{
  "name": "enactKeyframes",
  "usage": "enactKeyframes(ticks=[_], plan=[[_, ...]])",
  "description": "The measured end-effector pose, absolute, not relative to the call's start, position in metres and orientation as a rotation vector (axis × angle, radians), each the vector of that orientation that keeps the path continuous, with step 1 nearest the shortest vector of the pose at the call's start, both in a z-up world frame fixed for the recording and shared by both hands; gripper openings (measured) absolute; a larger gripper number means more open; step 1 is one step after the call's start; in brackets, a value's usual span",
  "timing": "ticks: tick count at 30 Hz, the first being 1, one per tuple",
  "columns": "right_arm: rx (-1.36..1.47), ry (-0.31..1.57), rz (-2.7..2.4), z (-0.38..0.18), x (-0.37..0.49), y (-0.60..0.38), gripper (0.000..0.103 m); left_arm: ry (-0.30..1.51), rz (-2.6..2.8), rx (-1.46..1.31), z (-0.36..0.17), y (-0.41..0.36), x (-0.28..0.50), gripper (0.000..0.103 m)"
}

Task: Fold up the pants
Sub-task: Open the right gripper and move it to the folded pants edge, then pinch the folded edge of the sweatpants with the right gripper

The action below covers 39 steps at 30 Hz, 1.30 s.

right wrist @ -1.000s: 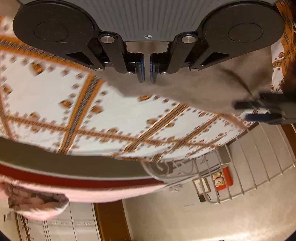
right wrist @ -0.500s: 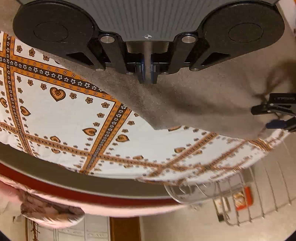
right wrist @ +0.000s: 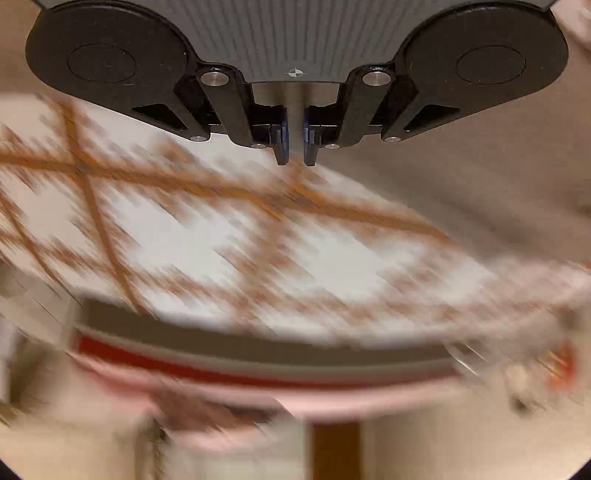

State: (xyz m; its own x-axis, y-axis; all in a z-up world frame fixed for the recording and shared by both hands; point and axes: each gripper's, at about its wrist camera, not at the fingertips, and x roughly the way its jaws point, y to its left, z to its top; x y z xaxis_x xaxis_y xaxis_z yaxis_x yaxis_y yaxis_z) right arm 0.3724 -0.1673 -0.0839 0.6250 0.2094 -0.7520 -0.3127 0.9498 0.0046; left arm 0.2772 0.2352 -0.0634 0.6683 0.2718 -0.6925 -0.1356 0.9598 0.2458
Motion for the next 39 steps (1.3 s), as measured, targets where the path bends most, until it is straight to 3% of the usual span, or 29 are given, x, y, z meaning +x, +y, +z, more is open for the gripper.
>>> enactKeyframes(ticks=[9,10,13,15,22,32,39], plan=[[0.202,0.722,0.053,-0.032,0.333,-0.336,0.007,0.726,0.251,0.083,-0.036,0.235,0.242,0.082],[0.227,0.718,0.026,-0.029,0.323,-0.354,0.011,0.737,0.246,0.068,-0.038,0.235,0.241,0.082],[0.226,0.800,-0.033,-0.041,0.304,-0.383,0.049,0.822,0.228,0.073,-0.050,0.234,0.243,0.083],[0.200,0.939,-0.069,-0.066,0.301,-0.395,0.047,0.837,0.225,0.113,-0.058,0.230,0.243,0.086],[0.372,0.696,-0.099,-0.021,0.248,-0.436,0.046,0.816,0.244,0.090,-0.049,0.228,0.231,0.086],[0.664,0.934,-0.092,-0.064,0.238,-0.469,0.046,0.867,0.244,0.125,-0.060,0.225,0.234,0.088],[0.856,0.890,-0.094,-0.083,0.248,-0.486,0.046,0.850,0.257,0.096,-0.059,0.226,0.237,0.090]])
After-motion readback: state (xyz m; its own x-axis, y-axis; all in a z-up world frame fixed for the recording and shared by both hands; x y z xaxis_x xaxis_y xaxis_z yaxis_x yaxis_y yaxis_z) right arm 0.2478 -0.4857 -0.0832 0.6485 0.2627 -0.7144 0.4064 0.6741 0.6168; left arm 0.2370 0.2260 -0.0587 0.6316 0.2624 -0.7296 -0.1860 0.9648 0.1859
